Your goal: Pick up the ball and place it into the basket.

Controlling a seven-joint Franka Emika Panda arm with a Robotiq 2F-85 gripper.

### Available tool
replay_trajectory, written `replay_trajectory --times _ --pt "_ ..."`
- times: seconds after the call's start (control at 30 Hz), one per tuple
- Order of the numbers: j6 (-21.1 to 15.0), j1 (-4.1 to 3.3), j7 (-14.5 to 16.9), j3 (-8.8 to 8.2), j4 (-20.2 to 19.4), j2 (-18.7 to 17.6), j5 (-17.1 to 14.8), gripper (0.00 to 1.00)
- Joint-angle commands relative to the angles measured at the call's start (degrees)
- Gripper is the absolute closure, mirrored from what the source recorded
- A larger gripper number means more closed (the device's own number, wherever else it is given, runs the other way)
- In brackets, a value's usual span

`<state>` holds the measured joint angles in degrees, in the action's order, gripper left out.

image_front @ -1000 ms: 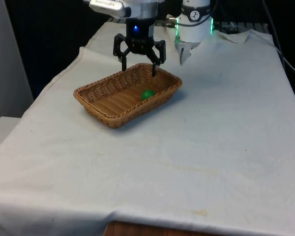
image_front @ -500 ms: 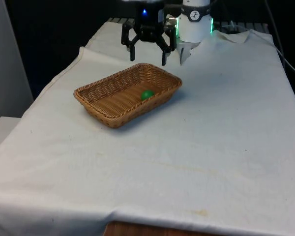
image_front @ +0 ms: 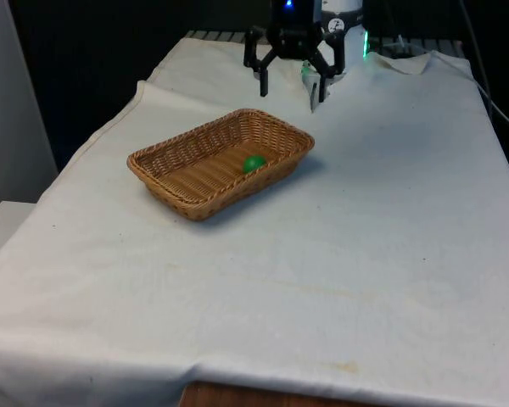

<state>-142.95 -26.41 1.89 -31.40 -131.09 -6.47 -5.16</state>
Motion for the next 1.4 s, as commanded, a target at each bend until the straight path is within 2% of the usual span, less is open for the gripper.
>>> replay_trajectory --times 0.0,0.07,0.1,0.13,0.37,0.43,0.5,0.73,0.77,0.8,0.87,1.03,1.07,1.1,1.33,1.37 --pt "0.92 -0.46 -1.43 0.17 0.46 0.06 0.92 0.0" --pt "1.49 -0.46 -2.06 0.92 0.97 0.11 0.92 0.0" --pt "0.97 -0.06 -0.97 1.15 0.8 0.06 0.0 0.0" --pt "1.83 -0.46 -2.35 1.26 1.26 0.11 0.92 0.0" --pt "3.38 -0.57 -4.58 4.13 3.09 -0.17 0.57 0.0" --pt "2.86 -0.17 -4.13 4.7 2.86 0.06 0.0 0.0" --pt "3.67 -0.57 -5.56 5.27 3.67 -0.34 0.52 0.0" --pt "4.47 -0.57 -7.85 8.19 5.33 -0.97 0.46 0.0" --pt "3.84 -0.23 -7.22 8.48 4.98 -0.74 0.0 0.0" --pt "4.7 -0.57 -8.31 8.88 5.73 -1.09 0.46 0.0" --pt "5.27 -0.52 -8.54 9.45 6.25 -0.92 0.52 0.0" --pt "7.16 -0.4 -8.19 10.26 8.02 -0.46 0.57 0.0" --pt "6.25 -0.29 -7.85 10.26 7.73 -0.74 0.0 0.0" --pt "8.08 -0.34 -7.56 10.43 8.82 -0.4 0.29 0.0" --pt "9.68 -0.17 -4.35 10.66 10.43 -0.11 -0.63 0.0" --pt "9.17 -0.23 -5.27 10.54 10.37 -0.4 -0.11 0.0"
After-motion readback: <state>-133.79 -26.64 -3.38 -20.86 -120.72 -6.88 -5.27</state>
